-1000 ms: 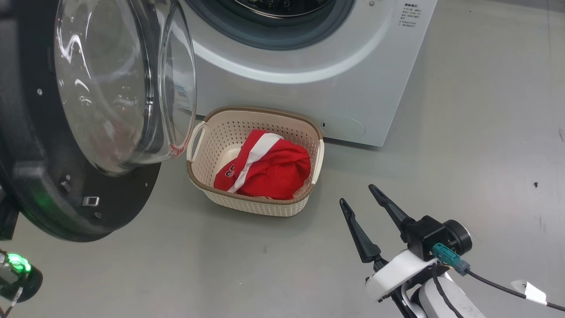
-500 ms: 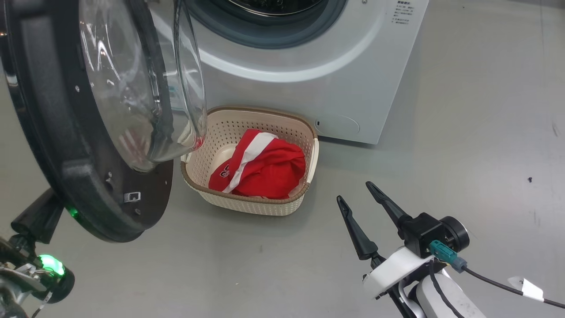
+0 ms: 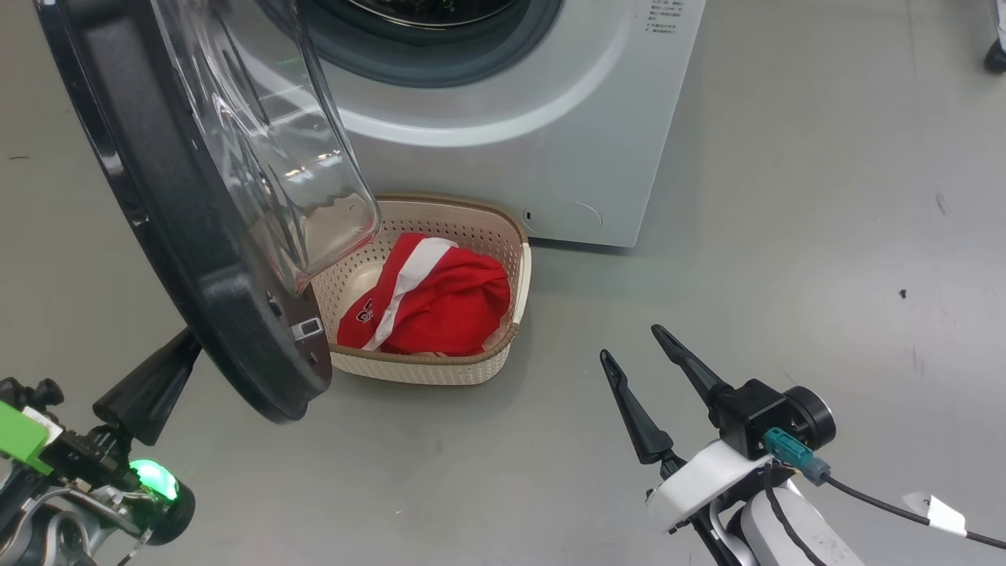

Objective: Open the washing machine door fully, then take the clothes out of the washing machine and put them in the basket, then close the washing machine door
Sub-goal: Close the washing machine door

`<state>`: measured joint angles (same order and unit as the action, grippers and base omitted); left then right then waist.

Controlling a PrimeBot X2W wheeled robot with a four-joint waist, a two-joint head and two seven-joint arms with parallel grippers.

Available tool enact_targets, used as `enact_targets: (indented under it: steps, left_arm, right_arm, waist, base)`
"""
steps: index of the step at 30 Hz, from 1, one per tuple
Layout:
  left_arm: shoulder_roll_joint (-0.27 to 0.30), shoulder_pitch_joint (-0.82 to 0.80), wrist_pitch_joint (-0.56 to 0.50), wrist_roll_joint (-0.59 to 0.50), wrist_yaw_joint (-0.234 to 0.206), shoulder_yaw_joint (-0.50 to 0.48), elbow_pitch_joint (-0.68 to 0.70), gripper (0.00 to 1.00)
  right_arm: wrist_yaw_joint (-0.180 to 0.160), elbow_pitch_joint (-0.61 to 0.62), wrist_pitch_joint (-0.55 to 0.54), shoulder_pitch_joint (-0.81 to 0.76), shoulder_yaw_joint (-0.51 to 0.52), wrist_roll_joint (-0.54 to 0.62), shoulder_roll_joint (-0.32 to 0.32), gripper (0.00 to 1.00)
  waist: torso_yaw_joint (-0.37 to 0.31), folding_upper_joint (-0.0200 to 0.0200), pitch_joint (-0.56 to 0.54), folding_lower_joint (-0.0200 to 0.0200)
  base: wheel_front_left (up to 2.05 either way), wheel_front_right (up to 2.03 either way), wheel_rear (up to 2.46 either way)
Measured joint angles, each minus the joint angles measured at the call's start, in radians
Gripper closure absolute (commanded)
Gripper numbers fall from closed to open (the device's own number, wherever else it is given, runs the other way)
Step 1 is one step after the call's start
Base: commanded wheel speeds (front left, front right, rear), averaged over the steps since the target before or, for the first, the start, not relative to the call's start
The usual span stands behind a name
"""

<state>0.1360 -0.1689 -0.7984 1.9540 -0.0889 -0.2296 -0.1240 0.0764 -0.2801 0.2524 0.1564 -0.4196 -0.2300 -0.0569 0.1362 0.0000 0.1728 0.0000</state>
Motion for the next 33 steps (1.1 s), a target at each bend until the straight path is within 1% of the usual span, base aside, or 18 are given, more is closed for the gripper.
enact_targets:
  steps: [4,7,17,19,24,25,31,33]
  left_arm:
    - [-0.017,0.005,-0.001,0.000,-0.001,0.006,0.011,1.00]
    - [-0.031,0.005,0.006,0.000,-0.004,0.016,0.019,1.00]
    - [-0.053,0.002,0.044,-0.003,-0.012,0.032,0.032,1.00]
    - [-0.062,-0.007,0.079,-0.003,-0.012,0.022,0.025,1.00]
    - [-0.063,-0.039,0.124,-0.003,-0.015,0.003,0.013,1.00]
    - [-0.064,-0.045,0.131,-0.003,-0.016,0.002,0.013,1.00]
    - [-0.073,-0.079,0.165,-0.003,-0.020,-0.002,0.007,1.00]
    - [-0.074,-0.088,0.168,-0.003,-0.020,-0.002,0.007,1.00]
  right_arm:
    - [0.000,0.000,0.000,0.001,0.000,0.000,0.000,0.00]
    - [-0.008,0.001,0.000,0.004,-0.002,-0.009,0.000,0.00]
    - [-0.010,0.015,0.000,0.014,-0.017,-0.024,0.000,0.00]
    - [-0.018,0.020,0.000,0.021,-0.019,-0.027,0.000,0.00]
    - [-0.020,0.027,0.000,0.021,-0.024,-0.034,0.000,0.00]
    - [-0.027,0.029,0.000,0.022,-0.025,-0.034,0.000,0.00]
    - [-0.028,0.039,0.000,0.027,-0.034,-0.047,0.000,0.00]
    - [-0.035,0.044,0.000,0.028,-0.036,-0.059,0.000,0.00]
  waist:
    - [-0.025,0.0000,0.003,0.0000]
    - [-0.054,0.0000,0.008,0.0000]
    - [-0.140,0.0000,0.030,0.0000]
    - [-0.168,0.0000,0.037,0.0000]
    - [-0.216,0.0000,0.050,0.0000]
    - [-0.226,0.0000,0.053,0.0000]
    - [-0.282,0.0000,0.067,0.0000]
    - [-0.300,0.0000,0.072,0.0000]
  base:
    - [0.00,0.00,0.00]
    - [0.00,0.00,0.00]
    - [0.00,0.00,0.00]
    - [0.00,0.00,0.00]
    - [0.00,0.00,0.00]
    - [0.00,0.00,0.00]
    - [0.00,0.00,0.00]
    - [0.00,0.00,0.00]
